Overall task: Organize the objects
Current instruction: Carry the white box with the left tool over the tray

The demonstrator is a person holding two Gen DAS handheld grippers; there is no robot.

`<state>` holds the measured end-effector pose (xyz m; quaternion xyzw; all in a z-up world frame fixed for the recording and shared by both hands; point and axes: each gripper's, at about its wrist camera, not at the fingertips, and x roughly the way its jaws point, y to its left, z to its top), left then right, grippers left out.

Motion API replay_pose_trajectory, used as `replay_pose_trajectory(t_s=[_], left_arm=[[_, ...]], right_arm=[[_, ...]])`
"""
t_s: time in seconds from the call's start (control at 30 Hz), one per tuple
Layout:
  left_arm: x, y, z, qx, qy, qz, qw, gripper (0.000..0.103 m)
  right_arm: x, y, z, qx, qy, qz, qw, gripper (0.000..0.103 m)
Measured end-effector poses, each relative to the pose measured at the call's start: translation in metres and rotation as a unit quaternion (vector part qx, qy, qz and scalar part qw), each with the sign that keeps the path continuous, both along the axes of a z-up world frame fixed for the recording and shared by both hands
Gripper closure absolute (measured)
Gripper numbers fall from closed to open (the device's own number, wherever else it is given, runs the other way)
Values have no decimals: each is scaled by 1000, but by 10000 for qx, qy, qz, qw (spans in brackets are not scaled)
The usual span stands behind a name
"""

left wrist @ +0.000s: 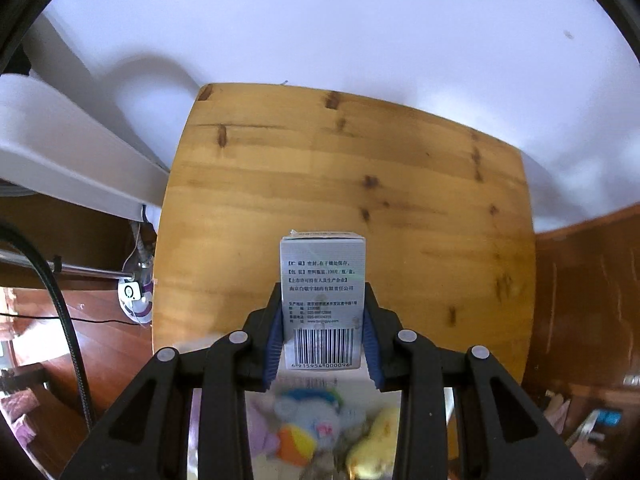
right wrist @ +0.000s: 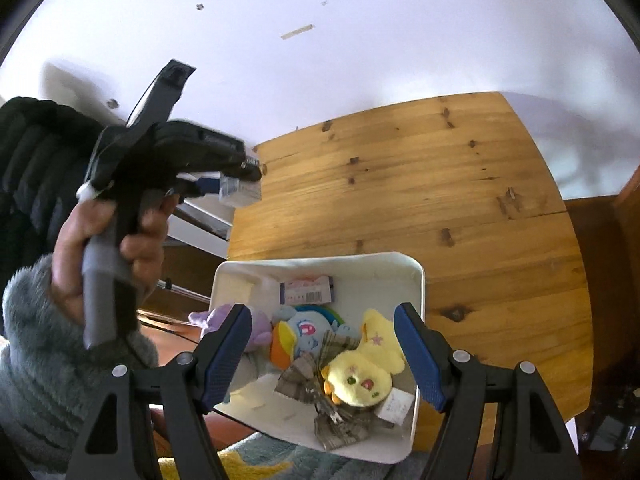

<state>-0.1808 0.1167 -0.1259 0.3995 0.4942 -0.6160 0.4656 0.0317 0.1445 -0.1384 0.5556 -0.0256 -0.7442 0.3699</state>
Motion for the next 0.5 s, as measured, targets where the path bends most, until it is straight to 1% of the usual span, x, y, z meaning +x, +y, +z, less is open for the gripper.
replay_pose_trajectory(t_s=[0.1,0.2,0.37,0.43,0.5], left_arm=[[-1,28,14,-75,63,-118,9999,66],[-2,57,33,-283,107,-296,9991,66],[-6,100,65,-783,114,-626,9949,66],[-9,115,73,-991,28,-751,9922,66],[-10,127,77,-1121,0,-843,9901,66]], right_arm=[[2,17,4,-122,4,-52,9999,28],[4,34,10,-164,68,-126,9998,28],[9,54,18,-165,194,-245,9994,28],[12,58,21,-176,224,-237,9993,28],[16,61,24,-169,275,-201,9993,28]])
